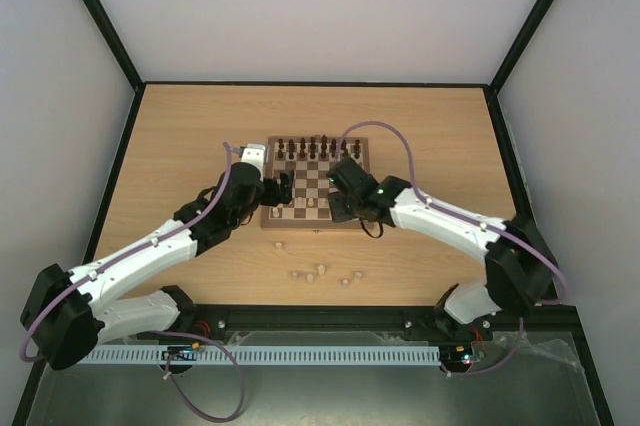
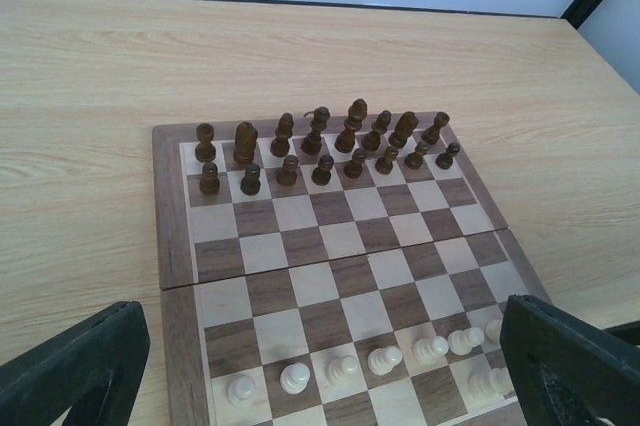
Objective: Set up the chess pieces on the board
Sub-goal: Place the chess piece on the chessboard, then pick up the chess piece at the center of the board.
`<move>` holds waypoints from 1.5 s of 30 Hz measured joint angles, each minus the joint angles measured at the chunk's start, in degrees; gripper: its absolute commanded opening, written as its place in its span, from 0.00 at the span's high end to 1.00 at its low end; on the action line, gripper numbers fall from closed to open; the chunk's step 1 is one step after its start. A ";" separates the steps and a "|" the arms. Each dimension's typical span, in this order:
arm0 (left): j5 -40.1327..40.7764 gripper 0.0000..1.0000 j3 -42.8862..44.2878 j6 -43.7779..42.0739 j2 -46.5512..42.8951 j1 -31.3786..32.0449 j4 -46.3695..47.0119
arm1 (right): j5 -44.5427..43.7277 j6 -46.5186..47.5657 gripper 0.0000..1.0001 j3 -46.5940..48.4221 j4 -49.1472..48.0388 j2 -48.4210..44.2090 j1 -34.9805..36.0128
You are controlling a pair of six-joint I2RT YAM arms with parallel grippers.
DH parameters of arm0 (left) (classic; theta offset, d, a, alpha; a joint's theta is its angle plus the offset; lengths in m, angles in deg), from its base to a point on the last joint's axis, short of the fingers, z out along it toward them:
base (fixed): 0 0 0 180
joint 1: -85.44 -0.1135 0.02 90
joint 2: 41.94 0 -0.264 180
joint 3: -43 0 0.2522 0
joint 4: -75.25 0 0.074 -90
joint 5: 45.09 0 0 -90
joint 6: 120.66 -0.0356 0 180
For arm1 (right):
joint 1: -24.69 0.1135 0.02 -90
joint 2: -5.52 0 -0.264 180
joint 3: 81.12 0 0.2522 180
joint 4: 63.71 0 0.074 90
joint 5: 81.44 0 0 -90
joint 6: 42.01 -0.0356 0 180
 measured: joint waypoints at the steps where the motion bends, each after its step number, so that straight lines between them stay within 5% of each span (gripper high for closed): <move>1: 0.04 0.01 0.04 -0.02 0.17 0.00 -0.09 | -0.15 0.04 0.39 -1.20 -0.15 -2.08 0.00; 12: -1.75 0.01 4.85 1.40 4.70 0.66 -6.62 | 3.48 -0.55 0.34 -16.15 -3.52 -17.07 0.00; 19: -1.49 0.01 5.31 7.78 3.96 9.55 -13.09 | 4.24 -1.05 0.33 -22.34 -7.39 -26.34 0.00; 29: 7.23 0.01 -0.17 21.90 -4.17 20.55 -21.42 | 6.69 -1.86 0.23 -24.39 -10.43 -27.32 0.00; 32: 9.77 0.01 -1.77 25.16 -5.42 22.08 -23.61 | 7.02 -2.16 0.00 -24.41 -10.82 -27.08 0.00; 45: 14.21 0.01 -4.02 31.36 -5.51 23.50 -27.63 | 5.01 -3.23 0.02 -27.41 -13.20 -27.63 0.00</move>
